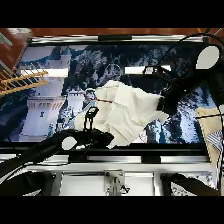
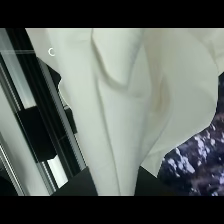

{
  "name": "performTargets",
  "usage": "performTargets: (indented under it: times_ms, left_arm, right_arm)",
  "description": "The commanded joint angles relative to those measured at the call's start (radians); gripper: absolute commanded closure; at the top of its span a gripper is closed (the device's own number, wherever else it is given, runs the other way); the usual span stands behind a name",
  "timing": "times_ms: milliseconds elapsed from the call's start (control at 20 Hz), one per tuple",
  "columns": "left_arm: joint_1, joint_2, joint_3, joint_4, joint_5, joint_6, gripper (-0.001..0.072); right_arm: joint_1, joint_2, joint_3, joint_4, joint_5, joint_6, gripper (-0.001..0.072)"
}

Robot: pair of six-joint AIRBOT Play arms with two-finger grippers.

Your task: Fold the shirts.

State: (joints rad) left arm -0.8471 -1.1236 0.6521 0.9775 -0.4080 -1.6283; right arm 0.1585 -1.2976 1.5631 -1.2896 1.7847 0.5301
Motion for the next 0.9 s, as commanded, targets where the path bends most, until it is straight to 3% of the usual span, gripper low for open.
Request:
performTargets:
  times_ms: [0,150,200,250,300,400,650,850]
  left_arm:
    - [-0.028,-0.026,0.012,-0.001,-0.017,0.011,0.0157]
    - [-0.071,-0.085,0.012,-0.011,0.026,-0.034,0.0175]
    - [-0.073,-0.096,0.012,-0.010,0.045,-0.062,0.0302]
    - [-0.065,-0.095,0.012,-0.010,0.060,-0.063,0.0512]
    - [-0.042,-0.086,0.014,-0.009,0.057,-0.060,0.0650]
    - [0.034,-0.040,0.021,0.031,0.008,-0.060,0.0651]
    - [0.354,0.175,0.033,0.346,-0.294,-0.060,0.0652]
    - [0.608,0.260,0.166,0.365,-0.471,0.098,0.0652]
  right_arm:
    - [0.000,0.001,0.000,0.001,-0.008,0.001,0.0640]
    - [0.000,0.001,0.000,0.008,-0.009,0.011,0.0640]
    - [0.000,0.001,0.000,0.010,-0.008,0.016,0.0640]
    - [0.000,0.001,0.000,0.012,-0.008,0.016,0.0640]
    - [0.000,0.001,0.000,0.019,-0.008,0.018,0.0640]
    - [0.000,0.001,0.000,0.024,-0.008,0.043,0.0640]
    - [0.000,0.035,0.000,0.029,-0.043,0.087,0.0641]
    - [0.002,0.105,0.000,0.140,-0.042,0.095,0.0641]
